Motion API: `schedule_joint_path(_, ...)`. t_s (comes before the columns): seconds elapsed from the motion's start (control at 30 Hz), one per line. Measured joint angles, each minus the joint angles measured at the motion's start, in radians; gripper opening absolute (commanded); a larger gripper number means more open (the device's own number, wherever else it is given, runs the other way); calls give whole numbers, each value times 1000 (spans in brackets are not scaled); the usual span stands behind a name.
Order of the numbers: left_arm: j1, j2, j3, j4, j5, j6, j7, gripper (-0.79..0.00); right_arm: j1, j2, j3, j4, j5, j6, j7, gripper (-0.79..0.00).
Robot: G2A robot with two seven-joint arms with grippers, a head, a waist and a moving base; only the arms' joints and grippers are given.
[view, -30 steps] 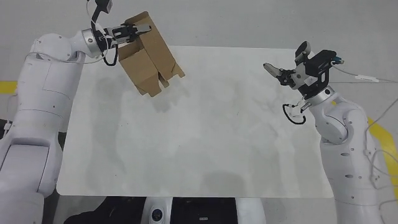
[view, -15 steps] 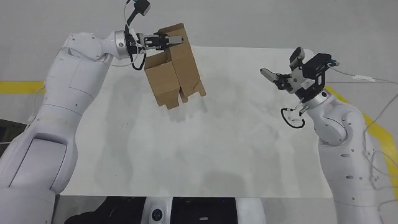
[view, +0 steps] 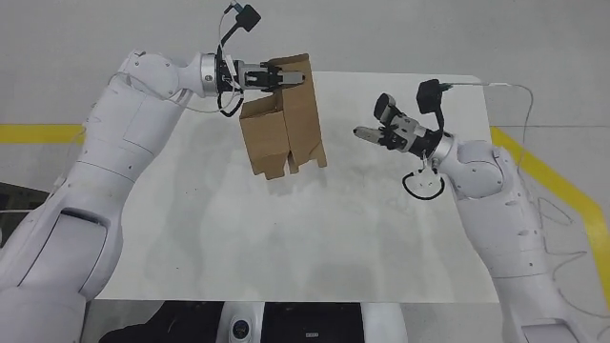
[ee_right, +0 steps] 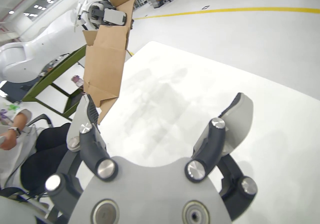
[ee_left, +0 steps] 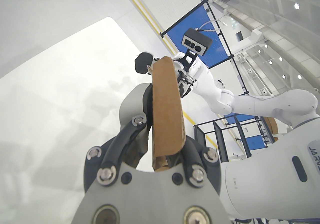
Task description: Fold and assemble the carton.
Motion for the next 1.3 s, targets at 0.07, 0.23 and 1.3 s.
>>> schedule_joint_path(0.07,6,5,14,-22,12,-8,8,-785,23,-2,-33,27,76,-10,50,0)
schedule_joint_path(0.23,22,14,59,-78,16,-32,32,-785,80,-5,-123,79,300,-26,220,0)
schedule_joint_path(1.3,3,63,236,-183,-95,-62,63,-3,216,18,-418,169,609,-54,331,-785)
